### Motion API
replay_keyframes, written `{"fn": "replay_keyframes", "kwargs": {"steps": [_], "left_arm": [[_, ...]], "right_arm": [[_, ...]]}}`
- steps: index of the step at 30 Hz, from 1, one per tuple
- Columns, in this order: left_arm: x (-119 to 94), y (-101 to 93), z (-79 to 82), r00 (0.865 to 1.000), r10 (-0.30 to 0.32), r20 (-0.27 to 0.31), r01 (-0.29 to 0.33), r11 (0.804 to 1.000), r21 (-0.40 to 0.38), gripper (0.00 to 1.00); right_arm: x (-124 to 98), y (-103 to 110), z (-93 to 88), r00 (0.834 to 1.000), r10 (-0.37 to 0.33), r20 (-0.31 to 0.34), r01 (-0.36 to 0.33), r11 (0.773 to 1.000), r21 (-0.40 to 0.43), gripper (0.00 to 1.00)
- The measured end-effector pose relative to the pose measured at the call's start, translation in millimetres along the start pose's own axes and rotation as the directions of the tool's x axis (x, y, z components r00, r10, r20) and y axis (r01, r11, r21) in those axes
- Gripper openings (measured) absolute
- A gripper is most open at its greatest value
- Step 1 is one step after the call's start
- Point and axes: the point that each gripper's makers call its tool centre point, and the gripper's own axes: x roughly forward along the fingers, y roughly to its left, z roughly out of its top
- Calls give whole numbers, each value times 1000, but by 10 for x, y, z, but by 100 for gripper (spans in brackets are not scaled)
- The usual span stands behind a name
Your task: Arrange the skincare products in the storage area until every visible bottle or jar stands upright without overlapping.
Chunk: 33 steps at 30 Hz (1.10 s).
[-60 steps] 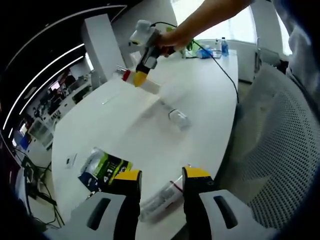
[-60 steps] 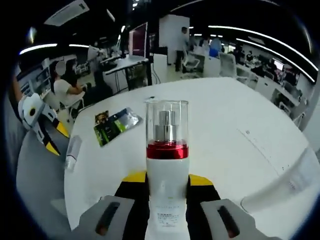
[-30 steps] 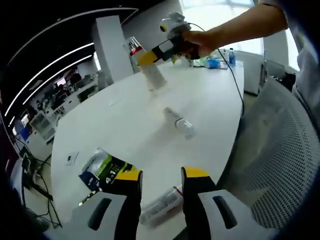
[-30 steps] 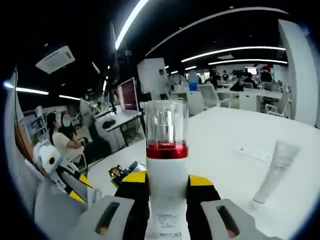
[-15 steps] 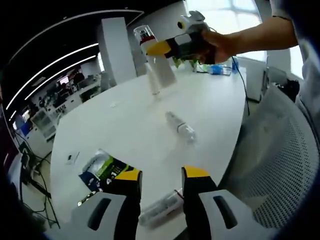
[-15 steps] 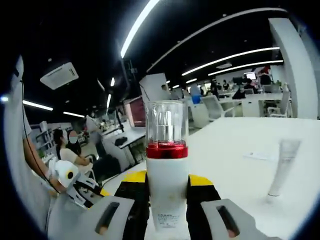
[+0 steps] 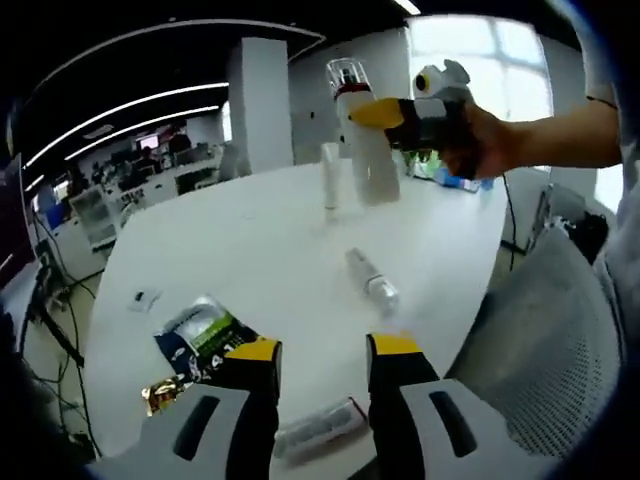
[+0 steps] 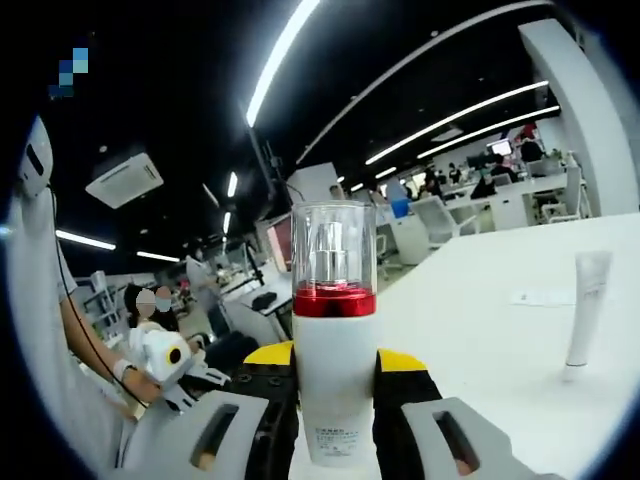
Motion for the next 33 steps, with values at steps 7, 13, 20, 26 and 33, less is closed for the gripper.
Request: {"fn": "replay_keyframes", "kwargs": {"steps": [7, 13, 20, 26, 33], "left_arm": [[-62, 151, 195, 994, 17, 108, 6, 978, -210, 35], [-107, 148, 280, 988, 8, 157, 31, 968, -247, 40], [-56, -153, 291, 981, -122, 148, 157, 955, -251, 51], [-106, -434, 444, 947, -259, 188, 301, 921, -246, 56], [-158, -827, 795, 871, -372, 320, 461, 843, -276, 64]], "right_arm": [[-144, 131, -12, 1000, 14, 18, -14, 1000, 22, 21], [-218, 229, -39, 999, 32, 27, -33, 999, 34, 21], [-181, 493, -116, 992, 120, 31, -122, 991, 51, 21], [-199, 829, -142, 961, 271, 58, -275, 956, 104, 22], [-292, 1049, -103, 912, 401, 85, -408, 905, 119, 22]]}}
